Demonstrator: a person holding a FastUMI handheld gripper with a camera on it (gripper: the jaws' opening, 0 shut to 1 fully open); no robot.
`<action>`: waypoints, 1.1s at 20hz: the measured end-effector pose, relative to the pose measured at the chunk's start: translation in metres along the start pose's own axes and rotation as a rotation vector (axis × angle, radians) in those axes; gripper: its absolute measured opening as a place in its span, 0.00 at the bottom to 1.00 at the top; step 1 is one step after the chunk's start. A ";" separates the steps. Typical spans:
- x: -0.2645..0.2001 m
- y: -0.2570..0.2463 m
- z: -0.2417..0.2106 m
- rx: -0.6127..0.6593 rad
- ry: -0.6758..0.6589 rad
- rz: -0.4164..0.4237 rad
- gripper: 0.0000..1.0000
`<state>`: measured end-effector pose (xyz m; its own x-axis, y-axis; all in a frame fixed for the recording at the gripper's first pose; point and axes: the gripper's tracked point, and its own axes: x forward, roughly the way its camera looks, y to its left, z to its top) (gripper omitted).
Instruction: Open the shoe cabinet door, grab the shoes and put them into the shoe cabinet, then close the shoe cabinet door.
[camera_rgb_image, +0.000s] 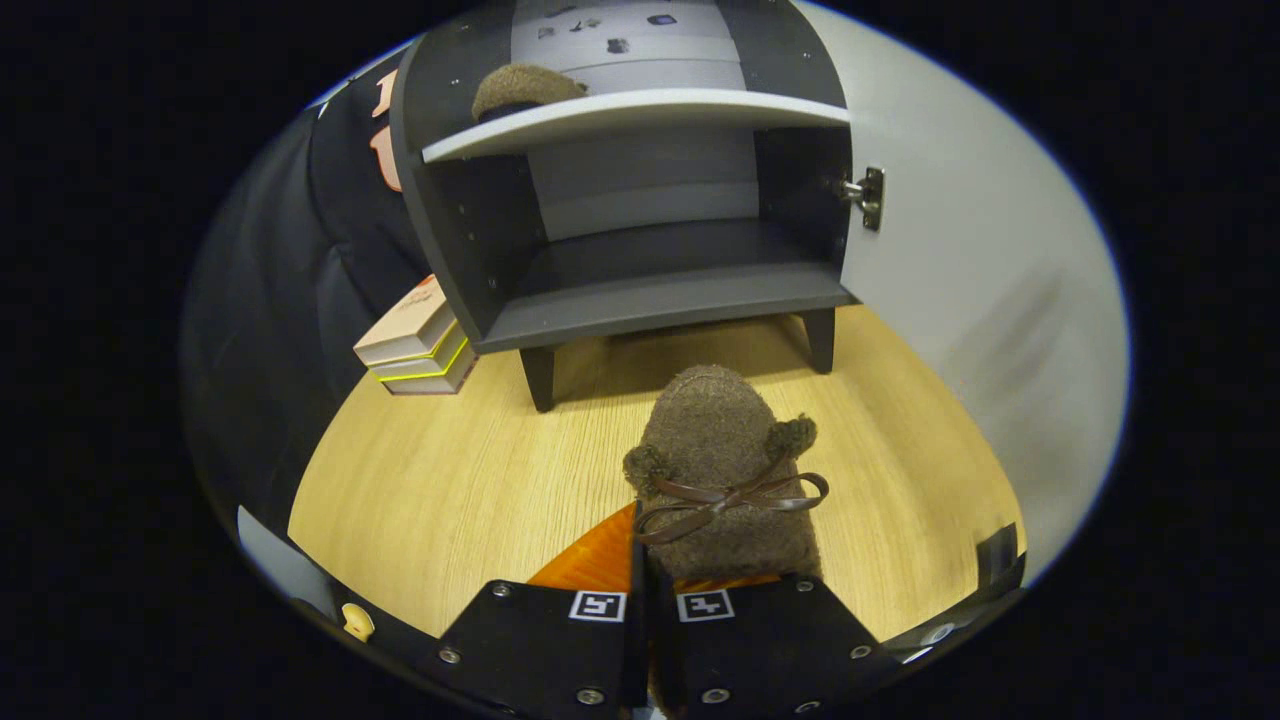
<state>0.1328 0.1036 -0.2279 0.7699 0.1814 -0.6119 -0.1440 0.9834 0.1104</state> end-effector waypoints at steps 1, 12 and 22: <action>-0.004 -0.002 0.007 -0.001 -0.021 -0.006 0.05; -0.022 -0.014 0.092 -0.054 -0.189 -0.023 0.05; -0.006 -0.013 0.181 -0.127 -0.267 -0.001 0.04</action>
<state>0.2426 0.0905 -0.0840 0.9041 0.1913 -0.3821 -0.2068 0.9784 0.0005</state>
